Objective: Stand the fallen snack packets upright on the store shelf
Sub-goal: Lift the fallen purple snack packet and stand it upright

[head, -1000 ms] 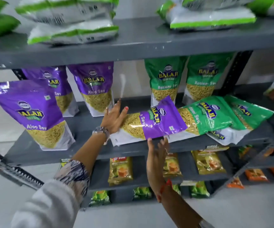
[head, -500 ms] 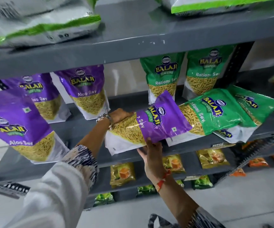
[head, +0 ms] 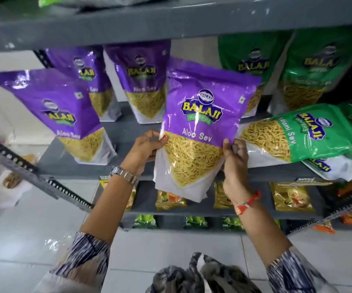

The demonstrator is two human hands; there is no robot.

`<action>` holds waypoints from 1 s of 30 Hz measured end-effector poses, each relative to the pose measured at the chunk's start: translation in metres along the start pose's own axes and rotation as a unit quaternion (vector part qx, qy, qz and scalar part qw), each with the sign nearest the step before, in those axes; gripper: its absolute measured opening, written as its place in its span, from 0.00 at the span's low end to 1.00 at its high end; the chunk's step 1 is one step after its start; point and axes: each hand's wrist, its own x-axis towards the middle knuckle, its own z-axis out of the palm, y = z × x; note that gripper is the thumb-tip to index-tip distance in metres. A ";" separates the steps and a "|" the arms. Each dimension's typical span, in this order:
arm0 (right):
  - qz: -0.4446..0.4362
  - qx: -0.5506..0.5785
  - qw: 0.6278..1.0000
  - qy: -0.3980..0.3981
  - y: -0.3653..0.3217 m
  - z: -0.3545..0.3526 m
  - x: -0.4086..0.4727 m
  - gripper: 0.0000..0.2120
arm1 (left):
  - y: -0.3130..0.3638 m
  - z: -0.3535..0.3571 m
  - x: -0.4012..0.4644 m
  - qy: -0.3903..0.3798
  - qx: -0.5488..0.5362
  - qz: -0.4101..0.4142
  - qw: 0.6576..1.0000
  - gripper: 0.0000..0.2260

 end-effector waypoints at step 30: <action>-0.011 -0.004 0.977 -0.214 0.033 0.119 0.016 0.02 | -0.037 -0.060 0.023 0.286 -0.121 0.096 0.946 0.12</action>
